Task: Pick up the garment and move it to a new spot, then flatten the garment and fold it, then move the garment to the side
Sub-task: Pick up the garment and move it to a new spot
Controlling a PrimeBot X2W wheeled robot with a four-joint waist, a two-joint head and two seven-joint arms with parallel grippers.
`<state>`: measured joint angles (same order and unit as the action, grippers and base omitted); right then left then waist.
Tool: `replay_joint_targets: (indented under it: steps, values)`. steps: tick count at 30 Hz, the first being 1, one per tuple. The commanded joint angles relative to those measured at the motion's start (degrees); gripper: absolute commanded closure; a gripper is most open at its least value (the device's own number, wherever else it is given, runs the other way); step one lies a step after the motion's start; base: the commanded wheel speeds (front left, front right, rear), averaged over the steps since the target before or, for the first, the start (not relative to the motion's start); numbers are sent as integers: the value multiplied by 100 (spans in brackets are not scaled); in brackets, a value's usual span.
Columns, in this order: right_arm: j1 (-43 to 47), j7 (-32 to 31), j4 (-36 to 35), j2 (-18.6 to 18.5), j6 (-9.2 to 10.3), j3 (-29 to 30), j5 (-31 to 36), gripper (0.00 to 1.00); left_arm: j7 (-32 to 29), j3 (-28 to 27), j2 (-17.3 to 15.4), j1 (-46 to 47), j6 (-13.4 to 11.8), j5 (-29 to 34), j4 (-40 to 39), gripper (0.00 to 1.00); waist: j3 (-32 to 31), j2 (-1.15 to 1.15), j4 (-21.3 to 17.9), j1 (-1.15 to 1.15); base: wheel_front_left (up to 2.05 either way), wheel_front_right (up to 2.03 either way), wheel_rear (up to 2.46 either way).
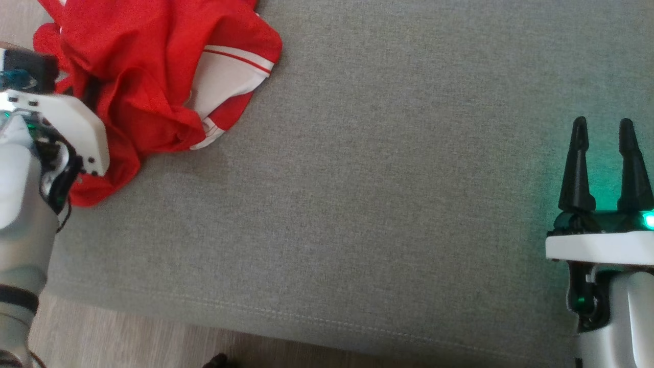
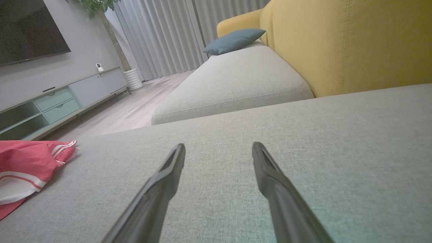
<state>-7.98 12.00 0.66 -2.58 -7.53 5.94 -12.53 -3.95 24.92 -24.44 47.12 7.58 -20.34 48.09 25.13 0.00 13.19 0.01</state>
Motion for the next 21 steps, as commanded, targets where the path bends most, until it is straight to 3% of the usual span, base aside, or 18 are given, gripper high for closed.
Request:
replay_joint_targets:
  steps: [1, 11, 21]
  values:
    - [-102, -9, -186, -30, 4, -114, 28, 0, 234, -192, -391, 358, -10, -103, 8, 100, -48, 0, 2, -1, 0, 0, 0]
    - [0, 117, 169, -30, 4, -235, -137, 0, 1352, -300, -471, 683, -81, -210, -59, 100, -684, 0, -37, -1, 0, 0, 0]
    - [201, 265, 578, -30, 4, -557, -531, 0, 1597, -495, -568, 546, -474, -283, -1583, 100, -1472, 0, -260, -1, 0, 0, 0]
